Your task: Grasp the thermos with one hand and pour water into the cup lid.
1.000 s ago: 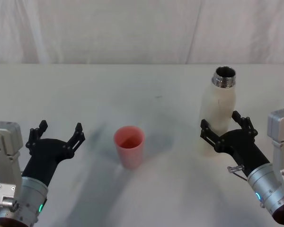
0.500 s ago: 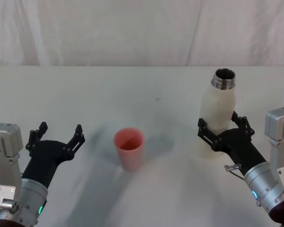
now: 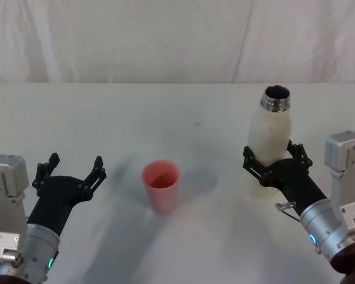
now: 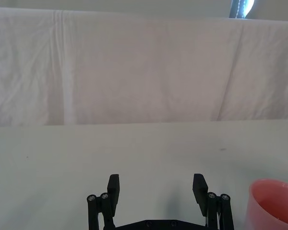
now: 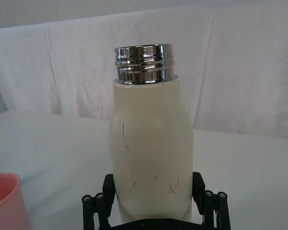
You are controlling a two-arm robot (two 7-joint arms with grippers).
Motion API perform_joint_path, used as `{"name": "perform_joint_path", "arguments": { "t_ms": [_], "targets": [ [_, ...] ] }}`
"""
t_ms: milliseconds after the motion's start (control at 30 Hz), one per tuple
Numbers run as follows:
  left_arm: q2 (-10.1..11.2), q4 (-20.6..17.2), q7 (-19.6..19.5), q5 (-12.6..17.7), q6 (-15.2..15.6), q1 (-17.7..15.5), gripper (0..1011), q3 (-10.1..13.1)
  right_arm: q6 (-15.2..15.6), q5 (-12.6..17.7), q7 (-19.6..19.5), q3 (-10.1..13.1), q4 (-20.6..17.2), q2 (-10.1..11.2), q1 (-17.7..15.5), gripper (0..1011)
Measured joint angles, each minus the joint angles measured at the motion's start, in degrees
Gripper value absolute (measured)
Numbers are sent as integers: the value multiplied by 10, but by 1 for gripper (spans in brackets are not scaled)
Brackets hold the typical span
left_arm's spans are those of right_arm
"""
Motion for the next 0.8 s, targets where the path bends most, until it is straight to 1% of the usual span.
{"name": "perform_joint_path", "arguments": {
  "t_ms": [467,800],
  "targets": [
    [0,0,0,0,0,0,1001,0,6,10,5,-4,22,-3,22,1001],
    [0,0,0,0,0,0,1001,0,9,11,3,-6,25,-3,26,969]
  ]
}}
